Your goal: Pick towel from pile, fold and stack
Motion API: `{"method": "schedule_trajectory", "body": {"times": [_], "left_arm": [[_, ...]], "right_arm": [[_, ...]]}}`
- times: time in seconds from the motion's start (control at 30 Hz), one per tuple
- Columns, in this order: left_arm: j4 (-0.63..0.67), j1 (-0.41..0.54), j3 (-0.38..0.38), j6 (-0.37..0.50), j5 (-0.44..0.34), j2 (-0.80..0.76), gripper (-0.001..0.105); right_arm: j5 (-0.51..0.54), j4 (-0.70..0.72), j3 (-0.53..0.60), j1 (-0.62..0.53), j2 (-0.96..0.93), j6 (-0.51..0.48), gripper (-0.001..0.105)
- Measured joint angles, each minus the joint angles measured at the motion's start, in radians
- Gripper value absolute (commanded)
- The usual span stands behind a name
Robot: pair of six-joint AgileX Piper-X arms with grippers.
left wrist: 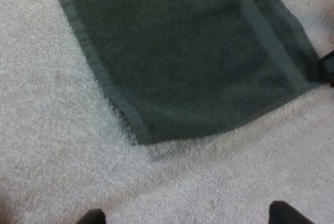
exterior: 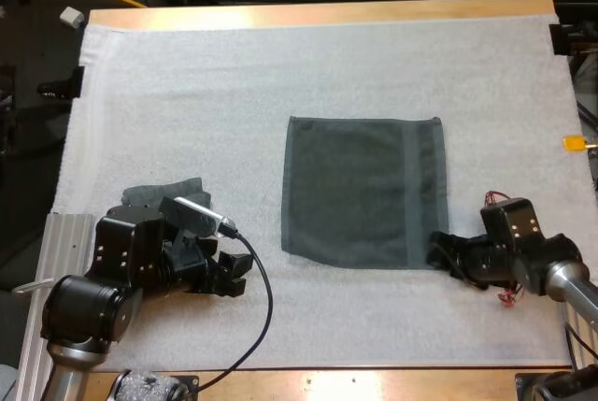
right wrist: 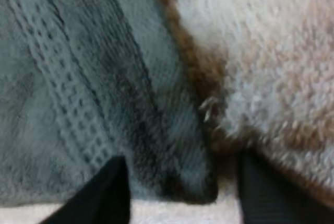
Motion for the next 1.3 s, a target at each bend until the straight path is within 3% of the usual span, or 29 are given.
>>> {"method": "schedule_trajectory", "body": {"times": [0.17,0.37,0.43,0.47,0.7,0.87,1.03,1.3], "left_arm": [[-0.001,0.0,0.0,0.0,0.001,0.0,0.06],[-0.004,0.0,0.0,0.0,0.001,0.0,0.06],[-0.007,0.0,0.0,0.0,0.002,0.0,0.06],[-0.007,0.0,0.0,0.0,0.002,0.0,0.06],[-0.047,0.0,0.0,0.003,0.027,0.098,0.06],[-0.111,-0.005,0.003,0.003,0.09,0.213,0.06],[-0.208,-0.073,0.033,0.003,0.103,0.342,0.06],[-0.279,-0.133,0.038,-0.048,0.115,0.408,0.06]], "right_arm": [[-0.01,-0.011,0.0,0.0,0.022,0.011,0.029],[-0.008,-0.011,0.0,0.0,0.023,0.011,0.029],[-0.004,-0.011,0.0,0.0,0.017,0.011,0.002],[-0.004,-0.011,0.0,0.0,0.018,0.011,0.0],[0.015,0.01,0.0,0.0,0.006,-0.001,0.0],[0.027,0.024,0.0,0.003,-0.008,-0.009,0.0],[0.035,0.037,0.0,0.003,-0.01,-0.018,0.0],[0.05,0.039,0.0,0.003,-0.019,-0.018,0.0]]}}
